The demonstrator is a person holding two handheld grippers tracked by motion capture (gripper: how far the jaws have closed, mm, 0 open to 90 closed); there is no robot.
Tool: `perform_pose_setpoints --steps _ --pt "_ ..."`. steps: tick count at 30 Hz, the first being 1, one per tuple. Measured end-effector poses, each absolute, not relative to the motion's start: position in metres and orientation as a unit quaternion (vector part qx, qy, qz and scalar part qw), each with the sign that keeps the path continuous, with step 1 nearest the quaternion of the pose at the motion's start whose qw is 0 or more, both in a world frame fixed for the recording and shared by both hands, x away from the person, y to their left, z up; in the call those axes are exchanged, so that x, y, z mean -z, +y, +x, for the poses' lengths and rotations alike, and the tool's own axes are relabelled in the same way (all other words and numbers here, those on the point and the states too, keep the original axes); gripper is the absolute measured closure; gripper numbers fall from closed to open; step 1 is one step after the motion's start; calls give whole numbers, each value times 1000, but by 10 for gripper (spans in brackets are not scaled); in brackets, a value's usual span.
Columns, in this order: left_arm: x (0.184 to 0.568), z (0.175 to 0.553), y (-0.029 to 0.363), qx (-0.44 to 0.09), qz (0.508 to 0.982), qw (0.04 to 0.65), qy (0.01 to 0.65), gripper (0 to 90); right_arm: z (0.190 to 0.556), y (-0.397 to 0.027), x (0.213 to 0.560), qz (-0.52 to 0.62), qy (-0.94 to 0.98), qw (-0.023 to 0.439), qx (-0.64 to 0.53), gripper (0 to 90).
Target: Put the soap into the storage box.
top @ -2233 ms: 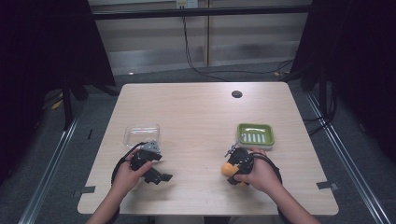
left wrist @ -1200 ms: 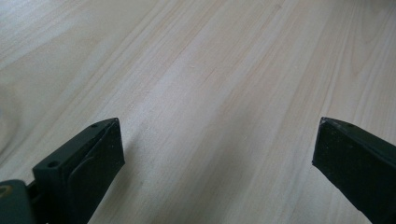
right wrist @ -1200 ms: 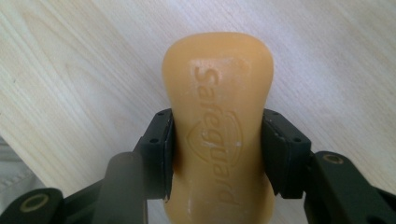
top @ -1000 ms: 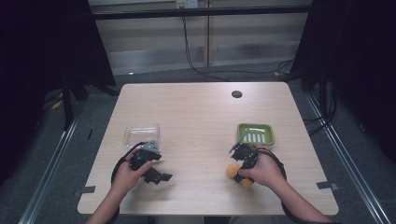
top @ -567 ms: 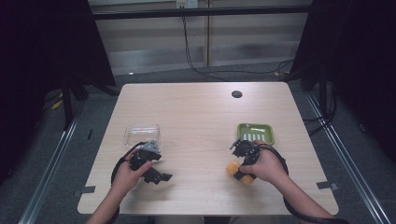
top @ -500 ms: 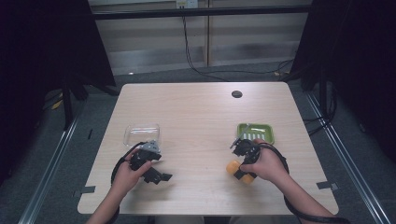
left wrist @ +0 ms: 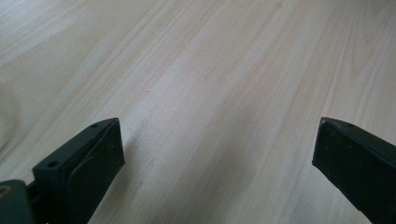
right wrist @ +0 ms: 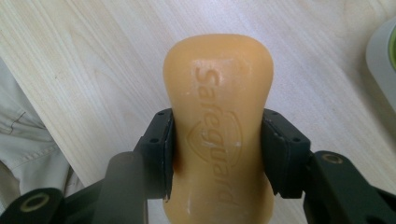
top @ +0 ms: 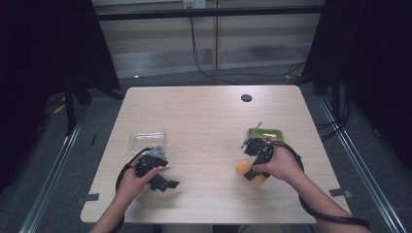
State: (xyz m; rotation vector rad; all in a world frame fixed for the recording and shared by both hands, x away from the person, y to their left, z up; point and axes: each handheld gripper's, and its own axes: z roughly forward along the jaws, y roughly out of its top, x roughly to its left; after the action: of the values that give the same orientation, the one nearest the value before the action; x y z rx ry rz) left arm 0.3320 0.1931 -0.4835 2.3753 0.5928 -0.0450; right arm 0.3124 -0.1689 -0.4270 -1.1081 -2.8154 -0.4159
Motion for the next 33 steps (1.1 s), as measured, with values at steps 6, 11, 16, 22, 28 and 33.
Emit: perform_pose_setpoints --steps 6,11,16,22,28,33 --pt "482 331 193 5 916 326 234 17 316 -171 424 -357 -923 41 138 501" --pt "483 332 193 17 913 338 228 16 319 -174 419 -354 -924 42 136 501" --pt "484 332 193 17 911 341 232 16 321 -177 416 -345 -927 42 143 501" --pt "485 331 192 17 910 342 235 17 324 -181 414 -335 -929 42 148 501" --pt "484 331 192 18 911 339 234 17 328 -186 411 -332 -931 38 145 501" --pt "485 331 192 17 909 343 237 17 333 -191 408 -328 -933 29 145 501"
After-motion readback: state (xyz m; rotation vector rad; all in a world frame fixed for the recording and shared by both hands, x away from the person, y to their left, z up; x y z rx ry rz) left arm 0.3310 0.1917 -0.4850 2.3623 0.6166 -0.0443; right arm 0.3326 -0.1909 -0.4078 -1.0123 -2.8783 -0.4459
